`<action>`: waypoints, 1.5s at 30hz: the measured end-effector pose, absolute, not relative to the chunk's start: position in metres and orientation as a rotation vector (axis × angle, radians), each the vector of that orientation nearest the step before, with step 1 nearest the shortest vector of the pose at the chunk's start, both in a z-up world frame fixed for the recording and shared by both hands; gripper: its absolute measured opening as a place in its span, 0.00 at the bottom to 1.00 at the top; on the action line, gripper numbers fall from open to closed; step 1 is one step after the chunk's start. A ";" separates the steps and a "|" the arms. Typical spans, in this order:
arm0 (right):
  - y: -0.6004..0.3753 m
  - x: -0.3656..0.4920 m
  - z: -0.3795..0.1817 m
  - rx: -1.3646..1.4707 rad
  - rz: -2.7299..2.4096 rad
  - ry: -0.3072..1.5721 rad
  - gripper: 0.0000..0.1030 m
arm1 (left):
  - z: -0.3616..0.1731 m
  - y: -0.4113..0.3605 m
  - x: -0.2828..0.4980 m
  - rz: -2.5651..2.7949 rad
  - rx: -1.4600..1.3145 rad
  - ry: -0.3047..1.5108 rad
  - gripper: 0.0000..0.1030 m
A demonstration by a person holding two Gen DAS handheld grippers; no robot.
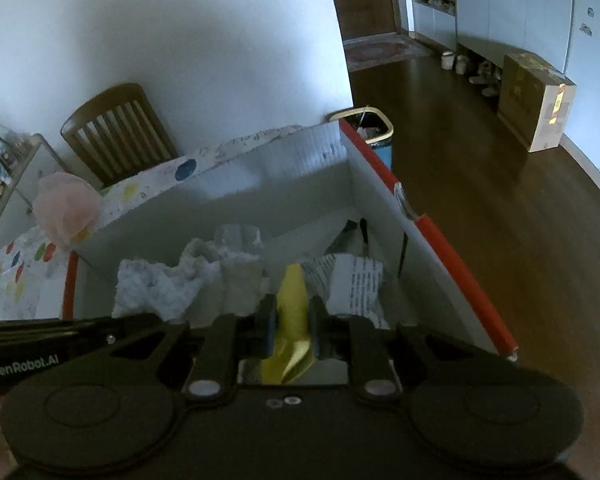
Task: Organize soft objects
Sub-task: 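Open both tools to drop the cloth and yellow sponge into the box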
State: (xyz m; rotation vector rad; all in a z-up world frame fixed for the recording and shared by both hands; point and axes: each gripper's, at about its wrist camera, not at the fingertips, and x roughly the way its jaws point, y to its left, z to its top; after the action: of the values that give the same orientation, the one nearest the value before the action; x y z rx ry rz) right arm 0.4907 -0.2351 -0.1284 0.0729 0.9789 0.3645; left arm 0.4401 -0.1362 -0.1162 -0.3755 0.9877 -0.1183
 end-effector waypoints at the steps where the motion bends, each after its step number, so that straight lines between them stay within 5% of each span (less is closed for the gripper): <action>1: -0.234 0.491 -0.128 0.071 0.367 0.983 0.20 | -0.116 -0.137 0.440 -0.118 -0.371 0.988 0.06; 5: -0.233 0.490 -0.126 0.066 0.379 0.997 0.23 | -0.115 -0.138 0.439 -0.110 -0.360 0.999 0.06; 15: -0.239 0.480 -0.109 0.064 0.395 0.977 0.48 | -0.106 -0.136 0.432 -0.113 -0.355 0.986 0.13; 18: -0.242 0.476 -0.104 0.062 0.399 0.967 0.53 | -0.103 -0.135 0.430 -0.125 -0.350 0.975 0.34; 20: -0.243 0.473 -0.101 0.064 0.403 0.963 0.54 | -0.101 -0.135 0.428 -0.130 -0.342 0.966 0.66; 33: -0.245 0.438 -0.067 0.019 0.490 0.892 0.78 | -0.068 -0.118 0.391 -0.129 -0.314 0.891 0.67; 40: -0.228 0.415 -0.038 -0.032 0.580 0.833 0.96 | -0.031 -0.095 0.356 -0.125 -0.312 0.824 0.78; 45: -0.210 0.404 -0.024 -0.049 0.630 0.815 1.00 | -0.007 -0.075 0.328 -0.109 -0.301 0.792 0.84</action>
State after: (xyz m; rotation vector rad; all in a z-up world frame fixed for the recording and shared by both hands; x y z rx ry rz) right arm 0.4039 -0.2105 -0.0243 -0.0490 0.8154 0.6304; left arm 0.3281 -0.0749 -0.0069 -0.3010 0.7922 -0.1090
